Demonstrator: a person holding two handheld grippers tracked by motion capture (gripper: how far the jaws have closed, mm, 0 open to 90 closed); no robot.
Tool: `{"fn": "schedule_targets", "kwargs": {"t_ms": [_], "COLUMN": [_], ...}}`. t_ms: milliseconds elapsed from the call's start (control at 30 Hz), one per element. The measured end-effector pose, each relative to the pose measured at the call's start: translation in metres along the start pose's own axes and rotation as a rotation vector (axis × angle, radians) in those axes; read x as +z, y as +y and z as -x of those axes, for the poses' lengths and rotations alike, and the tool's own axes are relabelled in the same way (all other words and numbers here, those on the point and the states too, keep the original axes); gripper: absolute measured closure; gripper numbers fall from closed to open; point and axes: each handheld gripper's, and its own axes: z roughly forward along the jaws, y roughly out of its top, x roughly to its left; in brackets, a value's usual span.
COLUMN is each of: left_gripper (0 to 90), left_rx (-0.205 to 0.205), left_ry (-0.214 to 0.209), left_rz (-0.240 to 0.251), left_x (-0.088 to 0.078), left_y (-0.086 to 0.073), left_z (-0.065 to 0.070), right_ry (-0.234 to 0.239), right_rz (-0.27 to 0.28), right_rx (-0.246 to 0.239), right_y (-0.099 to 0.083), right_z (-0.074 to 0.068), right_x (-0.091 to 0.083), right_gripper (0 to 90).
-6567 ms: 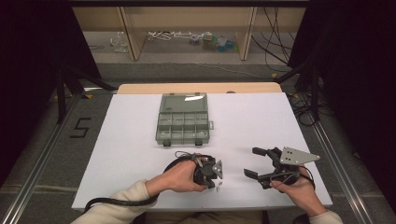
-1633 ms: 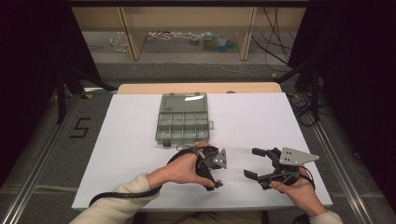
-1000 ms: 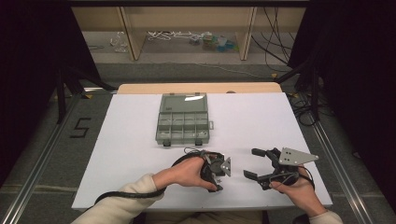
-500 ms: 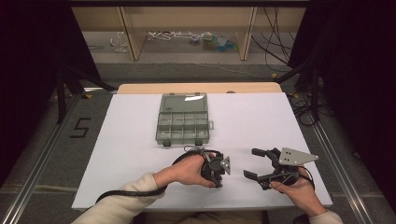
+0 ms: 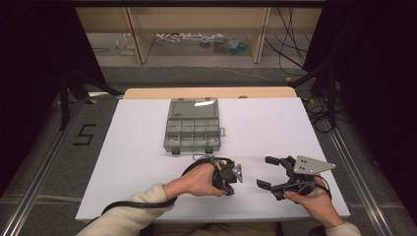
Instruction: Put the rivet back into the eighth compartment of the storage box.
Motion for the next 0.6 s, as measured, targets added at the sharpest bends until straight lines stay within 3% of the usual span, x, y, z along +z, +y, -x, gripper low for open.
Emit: {"fn": "schedule_targets", "kwargs": {"t_ms": [67, 133, 233, 400, 433, 600], "left_gripper": [86.3, 86.3, 86.3, 86.3, 86.3, 86.3], "left_rx": [0.004, 0.002, 0.004, -0.002, -0.002, -0.010], "left_ry": [0.000, 0.002, 0.010, 0.028, 0.035, 0.061], "left_rz": [0.001, 0.005, 0.007, 0.028, 0.035, 0.064], "left_x": [0.000, -0.001, -0.003, -0.010, -0.012, -0.020], "left_y": [0.000, -0.001, -0.001, -0.002, -0.003, -0.005], "left_z": [0.000, 0.000, -0.001, -0.003, -0.003, -0.005], "right_ry": [0.003, 0.016, 0.012, 0.016, -0.006, -0.007], "right_rz": [-0.008, 0.028, 0.011, 0.027, -0.028, -0.032], "right_rx": [-0.003, -0.001, -0.003, 0.000, -0.006, -0.004], "right_y": [0.000, -0.001, 0.000, -0.001, 0.001, 0.001], "right_z": [0.000, 0.000, 0.000, 0.000, 0.000, 0.000], "right_x": [-0.001, 0.002, 0.001, 0.002, -0.003, -0.003], "right_gripper": [15.8, 15.8, 15.8, 15.8, 15.8, 15.8]}}
